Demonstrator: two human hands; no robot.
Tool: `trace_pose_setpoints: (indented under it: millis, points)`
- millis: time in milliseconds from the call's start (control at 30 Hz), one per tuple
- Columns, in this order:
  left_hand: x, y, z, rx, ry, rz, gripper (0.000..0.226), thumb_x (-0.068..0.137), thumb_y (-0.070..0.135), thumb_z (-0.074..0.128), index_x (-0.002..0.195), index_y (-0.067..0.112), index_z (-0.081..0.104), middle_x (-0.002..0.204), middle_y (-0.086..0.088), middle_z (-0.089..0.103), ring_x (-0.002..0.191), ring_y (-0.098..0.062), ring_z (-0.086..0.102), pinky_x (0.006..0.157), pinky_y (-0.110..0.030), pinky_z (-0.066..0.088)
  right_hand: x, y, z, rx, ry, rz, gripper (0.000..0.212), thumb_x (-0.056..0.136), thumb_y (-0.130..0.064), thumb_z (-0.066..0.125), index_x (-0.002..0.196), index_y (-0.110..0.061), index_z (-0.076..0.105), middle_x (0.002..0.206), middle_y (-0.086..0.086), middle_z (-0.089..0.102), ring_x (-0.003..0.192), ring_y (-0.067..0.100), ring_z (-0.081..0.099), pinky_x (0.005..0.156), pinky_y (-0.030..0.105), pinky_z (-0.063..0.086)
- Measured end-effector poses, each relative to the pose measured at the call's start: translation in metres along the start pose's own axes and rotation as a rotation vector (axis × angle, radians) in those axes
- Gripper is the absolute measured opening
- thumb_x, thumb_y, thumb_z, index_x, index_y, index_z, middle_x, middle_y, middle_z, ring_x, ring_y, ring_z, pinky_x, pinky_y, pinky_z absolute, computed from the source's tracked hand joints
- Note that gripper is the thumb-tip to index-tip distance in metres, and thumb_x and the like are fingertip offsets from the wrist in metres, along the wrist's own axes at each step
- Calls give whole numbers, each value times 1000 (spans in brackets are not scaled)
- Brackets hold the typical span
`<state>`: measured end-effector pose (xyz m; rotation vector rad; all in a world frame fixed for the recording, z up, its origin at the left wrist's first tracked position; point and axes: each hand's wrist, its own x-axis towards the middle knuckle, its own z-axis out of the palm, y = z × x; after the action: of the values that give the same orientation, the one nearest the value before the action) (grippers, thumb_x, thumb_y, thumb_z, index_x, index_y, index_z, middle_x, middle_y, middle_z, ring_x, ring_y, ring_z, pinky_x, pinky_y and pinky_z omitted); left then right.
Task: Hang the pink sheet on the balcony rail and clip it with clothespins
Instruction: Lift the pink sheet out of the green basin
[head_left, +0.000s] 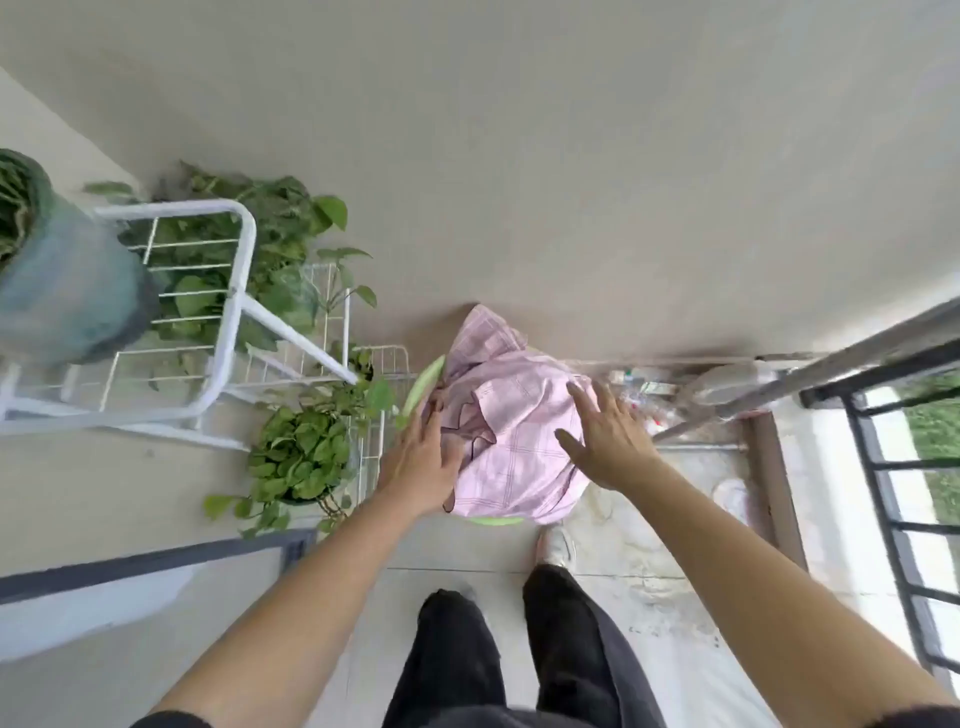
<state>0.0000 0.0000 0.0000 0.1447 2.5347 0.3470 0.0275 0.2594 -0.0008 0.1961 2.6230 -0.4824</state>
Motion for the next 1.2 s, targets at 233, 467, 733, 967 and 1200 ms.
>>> trace_pose_setpoints:
  millis: [233,467,733,967,1200]
  points:
    - [94,-16,79,-124,-15,-128,59,100,38,38,151,13,22,158,-9,21,144,-30,23,112,-49,30,110,4,79,-39,112,-15,76,95,-58,42,157,-22,17,164,21,0,151,39,2,121,53,6]
    - [158,-47,147,-225,10,-103,82,93,40,56,155,12,8,162,-10,4,150,-23,3,120,-44,14,112,25,184,63,296,-83,67,87,-39,50,146,-8,42,101,8,66,100,33,61,102,49,31]
    - [171,-61,157,-150,-128,-114,93,68,26,69,149,28,23,134,-9,55,117,-35,55,90,-42,50,72,49,203,-41,-300,29,43,86,-52,57,126,-34,59,92,-1,74,92,27,69,96,43,36]
    - [170,-65,164,-275,16,-234,80,69,58,70,135,23,42,129,-13,52,124,-35,47,95,-47,47,149,2,148,-257,69,-33,70,72,-77,45,104,-18,63,108,12,64,100,33,63,72,40,49]
    - [148,-62,190,-339,208,-235,89,82,54,64,151,18,22,152,-15,26,141,-34,25,109,-49,37,203,-10,153,-407,23,-98,119,75,-62,64,157,-17,-10,157,27,21,146,45,18,118,63,8]
